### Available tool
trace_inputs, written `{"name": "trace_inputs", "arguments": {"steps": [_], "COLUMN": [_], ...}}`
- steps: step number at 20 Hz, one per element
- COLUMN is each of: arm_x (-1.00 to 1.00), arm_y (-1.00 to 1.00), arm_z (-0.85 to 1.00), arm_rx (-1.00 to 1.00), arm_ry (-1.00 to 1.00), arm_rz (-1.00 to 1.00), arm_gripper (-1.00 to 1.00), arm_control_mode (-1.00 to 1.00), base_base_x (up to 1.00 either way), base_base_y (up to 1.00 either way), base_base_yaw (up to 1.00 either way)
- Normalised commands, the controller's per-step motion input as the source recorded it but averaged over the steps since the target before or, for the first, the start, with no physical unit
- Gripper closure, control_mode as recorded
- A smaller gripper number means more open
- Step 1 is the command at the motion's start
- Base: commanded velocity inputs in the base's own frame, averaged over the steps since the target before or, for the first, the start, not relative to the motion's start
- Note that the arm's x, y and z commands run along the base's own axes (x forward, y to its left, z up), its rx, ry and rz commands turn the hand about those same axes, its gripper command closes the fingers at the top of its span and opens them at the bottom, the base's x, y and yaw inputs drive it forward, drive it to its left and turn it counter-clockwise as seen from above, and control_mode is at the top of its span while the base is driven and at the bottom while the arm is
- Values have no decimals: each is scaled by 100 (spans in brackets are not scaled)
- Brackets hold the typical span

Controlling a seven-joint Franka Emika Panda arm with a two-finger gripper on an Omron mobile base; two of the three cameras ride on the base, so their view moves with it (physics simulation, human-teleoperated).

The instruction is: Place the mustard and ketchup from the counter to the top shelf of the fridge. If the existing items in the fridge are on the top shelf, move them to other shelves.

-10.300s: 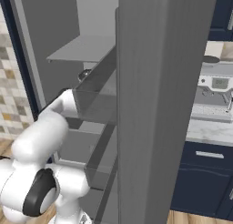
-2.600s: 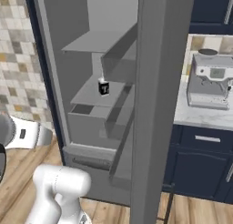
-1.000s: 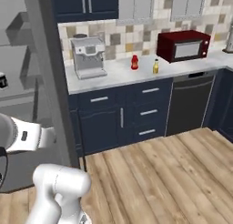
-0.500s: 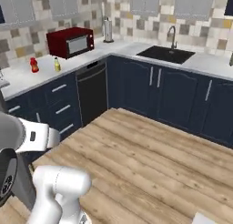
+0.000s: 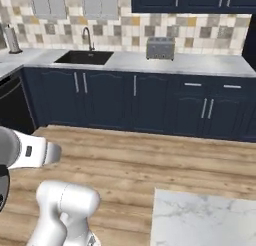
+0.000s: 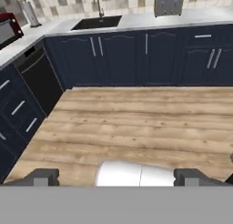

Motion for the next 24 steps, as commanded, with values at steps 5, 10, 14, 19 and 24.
{"name": "trace_inputs", "arguments": {"steps": [5, 10, 14, 19, 24], "arm_x": [0, 0, 0, 0, 0], "arm_y": [0, 0, 0, 0, 0], "arm_z": [0, 0, 0, 0, 0], "arm_rx": [0, 0, 0, 0, 0], "arm_ry": [0, 0, 0, 0, 0], "arm_rz": [0, 0, 0, 0, 0], "arm_gripper": [-100, -100, -100, -100, -100], "arm_control_mode": [100, 100, 100, 100, 100], "base_base_x": [100, 100, 100, 100, 100], "base_base_y": [-7, 23, 64, 77, 21], "base_base_yaw": [-3, 1, 4, 18, 65]}}
